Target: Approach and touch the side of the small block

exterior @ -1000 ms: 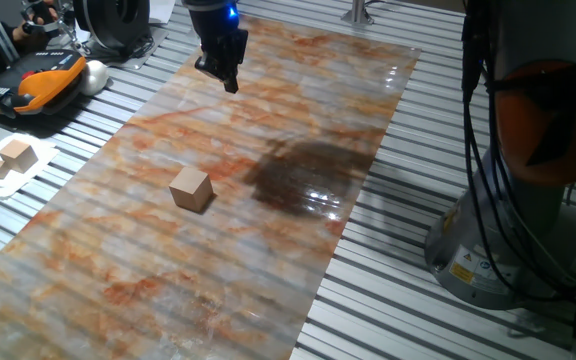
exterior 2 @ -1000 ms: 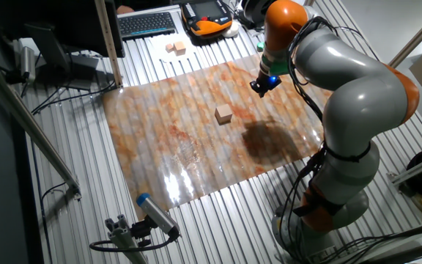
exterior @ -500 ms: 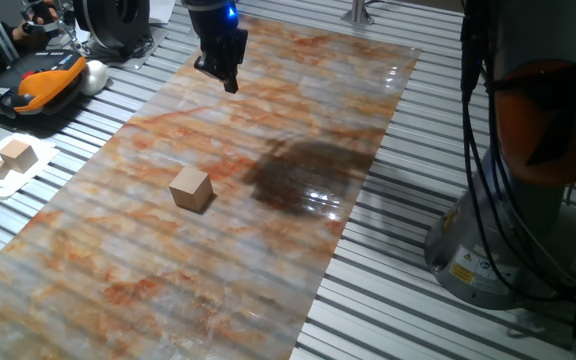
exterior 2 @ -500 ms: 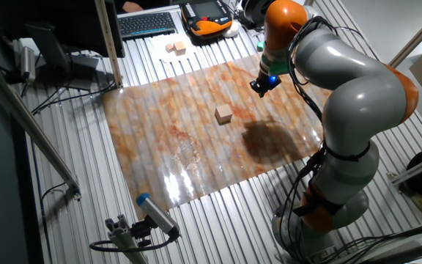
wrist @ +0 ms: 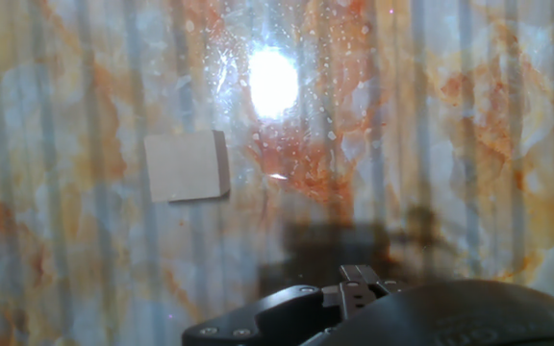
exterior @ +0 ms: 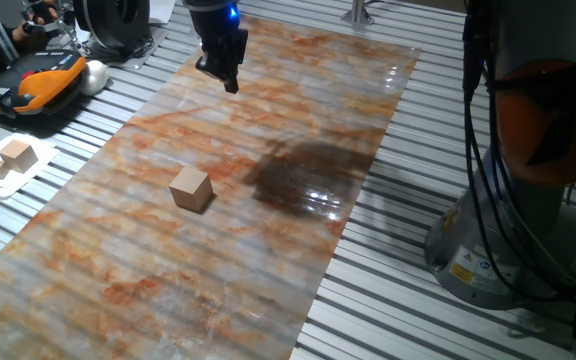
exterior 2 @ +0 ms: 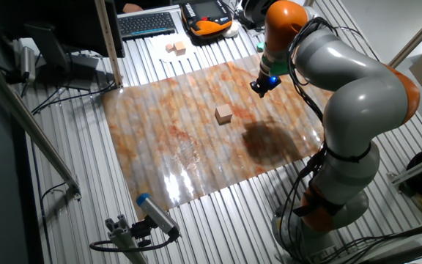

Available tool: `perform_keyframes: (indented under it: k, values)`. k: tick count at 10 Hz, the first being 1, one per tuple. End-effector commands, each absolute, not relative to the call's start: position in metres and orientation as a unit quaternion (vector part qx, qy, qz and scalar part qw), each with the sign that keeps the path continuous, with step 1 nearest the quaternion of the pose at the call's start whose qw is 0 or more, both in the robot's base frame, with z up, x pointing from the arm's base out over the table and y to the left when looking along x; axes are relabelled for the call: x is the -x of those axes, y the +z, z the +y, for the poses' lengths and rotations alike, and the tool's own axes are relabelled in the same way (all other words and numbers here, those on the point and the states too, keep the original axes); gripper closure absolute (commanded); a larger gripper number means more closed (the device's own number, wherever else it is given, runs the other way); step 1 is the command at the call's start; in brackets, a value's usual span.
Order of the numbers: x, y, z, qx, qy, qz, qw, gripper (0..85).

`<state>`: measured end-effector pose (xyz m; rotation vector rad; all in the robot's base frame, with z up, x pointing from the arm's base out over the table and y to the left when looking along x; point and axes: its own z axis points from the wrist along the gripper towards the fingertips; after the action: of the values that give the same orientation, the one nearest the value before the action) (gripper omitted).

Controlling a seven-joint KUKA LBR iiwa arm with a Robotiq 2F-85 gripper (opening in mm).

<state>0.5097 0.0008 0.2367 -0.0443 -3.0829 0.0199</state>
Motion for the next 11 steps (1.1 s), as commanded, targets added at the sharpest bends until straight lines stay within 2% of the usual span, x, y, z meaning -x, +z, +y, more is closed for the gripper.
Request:
perform_keyframes:
  k: [1,8,9,10,11]
  values:
    - [-0.5103,0.2367,0.0009,0.016,0.006,-0.999,0.033,85.0]
    - [-0.5101,0.2366,0.0009,0.016,0.006,-0.999,0.032,85.0]
    - [-0.5101,0.2366,0.0009,0.026,0.003,-0.999,0.026,85.0]
    - [-0.5101,0.2366,0.0009,0.041,-0.031,-0.999,0.004,85.0]
    - [-0.5101,0.2366,0.0009,0.049,-0.035,-0.998,-0.006,85.0]
